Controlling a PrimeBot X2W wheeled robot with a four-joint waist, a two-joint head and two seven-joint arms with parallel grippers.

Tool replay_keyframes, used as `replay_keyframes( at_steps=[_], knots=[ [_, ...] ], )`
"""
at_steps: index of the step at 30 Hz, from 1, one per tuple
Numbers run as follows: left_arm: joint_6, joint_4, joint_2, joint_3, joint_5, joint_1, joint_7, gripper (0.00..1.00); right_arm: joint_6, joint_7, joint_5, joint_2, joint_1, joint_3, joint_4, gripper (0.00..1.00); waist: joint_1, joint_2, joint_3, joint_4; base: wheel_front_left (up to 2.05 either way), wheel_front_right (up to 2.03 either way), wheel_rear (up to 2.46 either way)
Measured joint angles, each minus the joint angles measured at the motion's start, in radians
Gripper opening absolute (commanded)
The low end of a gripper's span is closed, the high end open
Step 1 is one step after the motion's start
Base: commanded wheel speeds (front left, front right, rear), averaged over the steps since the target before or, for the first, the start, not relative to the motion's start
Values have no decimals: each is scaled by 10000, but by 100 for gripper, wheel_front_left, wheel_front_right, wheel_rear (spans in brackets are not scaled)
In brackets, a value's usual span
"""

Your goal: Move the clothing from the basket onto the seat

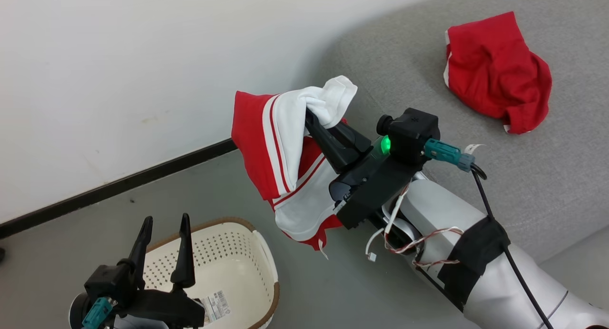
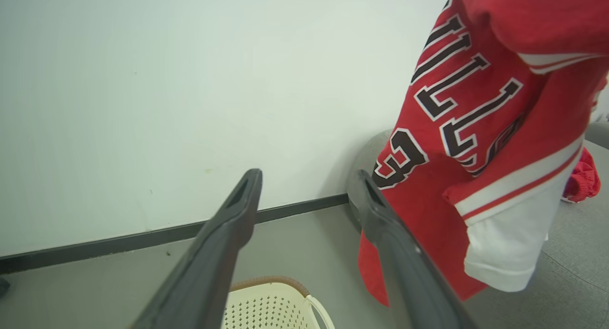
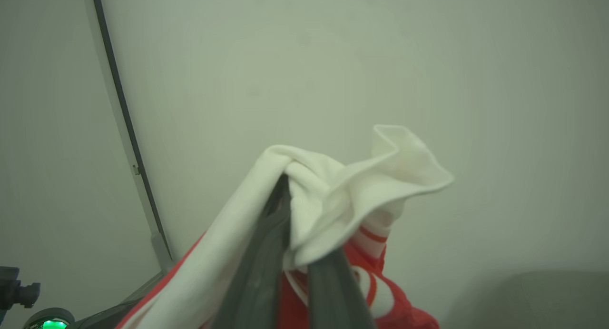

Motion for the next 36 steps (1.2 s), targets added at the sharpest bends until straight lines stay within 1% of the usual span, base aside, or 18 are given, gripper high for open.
replay_keyframes(
  at_steps=[10,13,20,26,36],
  knots=[
    [-69,2,-15,-238,0,-171,0,100,0,0,0,-159,0,-125,-25,0,0,0,58,-873,0,0,0],
    [-142,0,-19,-313,0,-265,0,100,0,0,0,-173,0,-150,-33,0,0,0,85,-1094,0,0,0],
    [-144,0,-59,-462,12,-273,0,100,0,2,-10,-217,6,-299,-219,0,0,0,179,-1532,0,0,0],
    [-153,15,-69,-823,56,-593,0,100,0,0,-82,-462,26,-721,-408,0,2,0,390,-1733,0,0,0],
    [-230,222,-75,-1438,157,-1295,0,100,0,0,-445,-558,198,-1373,-729,0,2,0,812,-1935,0,0,0]
  ],
)
